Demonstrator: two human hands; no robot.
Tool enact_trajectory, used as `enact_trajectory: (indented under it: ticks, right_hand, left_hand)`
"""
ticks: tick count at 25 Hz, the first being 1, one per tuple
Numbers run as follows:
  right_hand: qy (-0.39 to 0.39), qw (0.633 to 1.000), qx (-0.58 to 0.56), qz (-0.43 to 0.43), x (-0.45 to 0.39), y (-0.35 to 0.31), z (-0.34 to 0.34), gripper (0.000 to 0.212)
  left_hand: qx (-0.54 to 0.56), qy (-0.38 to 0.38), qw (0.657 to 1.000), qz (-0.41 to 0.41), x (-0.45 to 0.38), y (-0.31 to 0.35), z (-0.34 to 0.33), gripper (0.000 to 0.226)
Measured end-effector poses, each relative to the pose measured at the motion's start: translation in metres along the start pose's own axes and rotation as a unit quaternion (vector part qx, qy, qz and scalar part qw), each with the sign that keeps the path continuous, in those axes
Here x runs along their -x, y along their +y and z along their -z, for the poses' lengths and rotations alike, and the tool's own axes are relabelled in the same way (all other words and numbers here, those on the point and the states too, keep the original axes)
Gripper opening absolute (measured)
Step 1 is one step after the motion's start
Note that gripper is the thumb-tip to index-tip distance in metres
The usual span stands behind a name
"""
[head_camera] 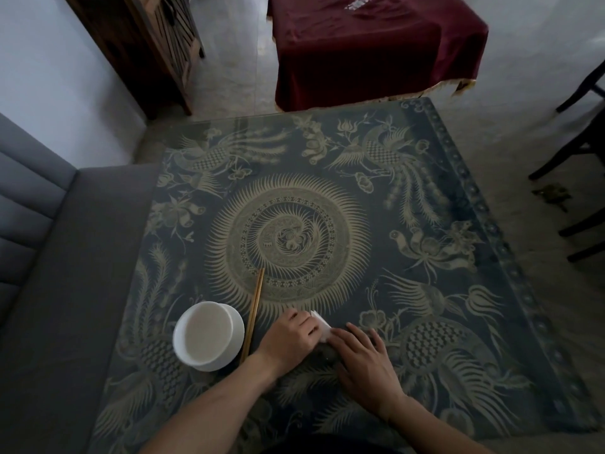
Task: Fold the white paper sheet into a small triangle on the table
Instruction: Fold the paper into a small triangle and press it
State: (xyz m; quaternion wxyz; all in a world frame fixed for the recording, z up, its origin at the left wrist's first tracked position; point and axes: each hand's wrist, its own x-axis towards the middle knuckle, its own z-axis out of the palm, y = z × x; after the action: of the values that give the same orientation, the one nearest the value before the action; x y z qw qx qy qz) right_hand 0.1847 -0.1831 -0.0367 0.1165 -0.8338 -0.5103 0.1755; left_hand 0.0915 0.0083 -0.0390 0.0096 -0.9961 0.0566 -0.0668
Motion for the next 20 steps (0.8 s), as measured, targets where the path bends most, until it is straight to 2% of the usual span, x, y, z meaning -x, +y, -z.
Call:
enact_trajectory:
  ticks: [2, 6, 10, 14, 16, 20]
  right_hand:
    - [0.017, 1.0, -0.003, -0.007, -0.002, 0.0, 0.0, 0.043]
    - [0.056, 0.998, -0.009, -0.017, -0.01, -0.001, 0.003, 0.037]
    - [0.089, 0.995, -0.018, -0.031, -0.023, -0.002, 0.009, 0.029]
    - [0.101, 0.994, -0.039, -0.022, -0.031, -0.002, 0.014, 0.008]
    - [0.087, 0.994, -0.064, -0.029, -0.036, -0.003, 0.017, 0.004]
    - [0.022, 0.975, -0.199, -0.094, -0.047, -0.011, 0.023, 0.009]
  left_hand:
    - [-0.009, 0.025, 1.0, -0.007, -0.002, 0.001, -0.002, 0.037]
    - [0.035, 0.013, 0.999, 0.029, -0.002, 0.001, 0.001, 0.012]
    - [0.106, -0.009, 0.992, 0.072, -0.003, -0.001, 0.01, 0.015]
    - [0.186, -0.019, 0.973, 0.133, -0.003, -0.007, 0.016, 0.014]
    - [0.261, -0.016, 0.945, 0.196, 0.0, -0.008, 0.016, 0.02]
    - [0.431, -0.025, 0.843, 0.319, 0.005, -0.008, 0.015, 0.027]
